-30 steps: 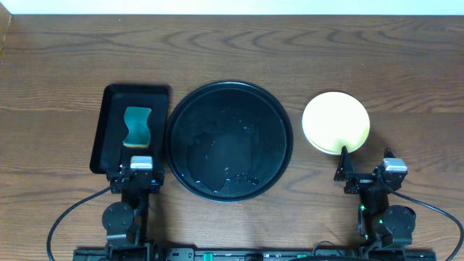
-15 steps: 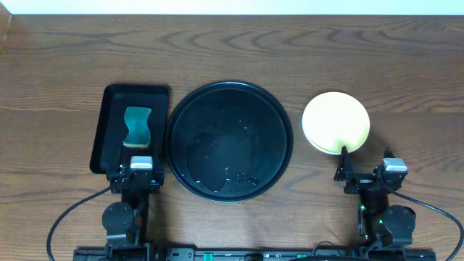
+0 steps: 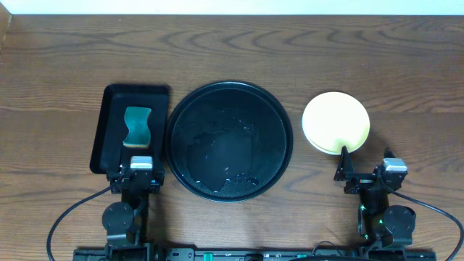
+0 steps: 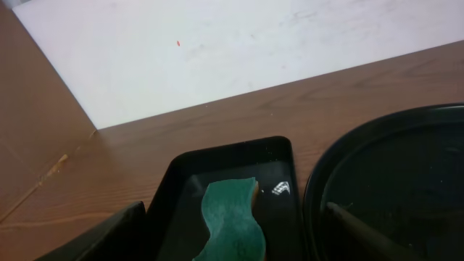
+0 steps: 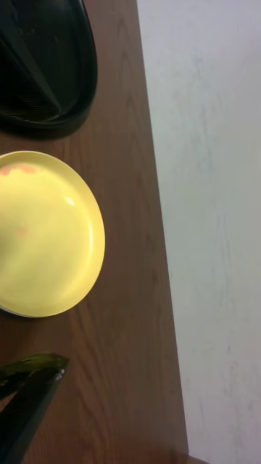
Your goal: Clean dirty plates on tray and stack at the side
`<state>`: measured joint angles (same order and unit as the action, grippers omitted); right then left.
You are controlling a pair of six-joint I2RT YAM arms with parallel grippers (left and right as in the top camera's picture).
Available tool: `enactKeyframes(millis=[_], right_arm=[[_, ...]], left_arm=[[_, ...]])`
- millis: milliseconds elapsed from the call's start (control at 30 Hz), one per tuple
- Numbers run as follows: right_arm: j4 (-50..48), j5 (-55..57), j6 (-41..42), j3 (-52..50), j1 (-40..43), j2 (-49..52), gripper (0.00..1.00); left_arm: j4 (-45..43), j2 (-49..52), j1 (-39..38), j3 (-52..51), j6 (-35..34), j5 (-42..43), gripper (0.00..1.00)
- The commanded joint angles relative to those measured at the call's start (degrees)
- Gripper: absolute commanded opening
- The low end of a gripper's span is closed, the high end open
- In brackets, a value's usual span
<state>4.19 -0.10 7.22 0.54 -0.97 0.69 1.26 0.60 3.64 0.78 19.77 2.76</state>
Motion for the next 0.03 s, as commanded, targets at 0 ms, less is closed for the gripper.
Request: enactKeyframes(millis=[0], right_arm=[[0.1, -0.2, 0.4, -0.2, 0.5, -0.4, 0.99]], left_arm=[[2.6, -0.4, -0.1, -0.5, 0.7, -0.5, 0.76]])
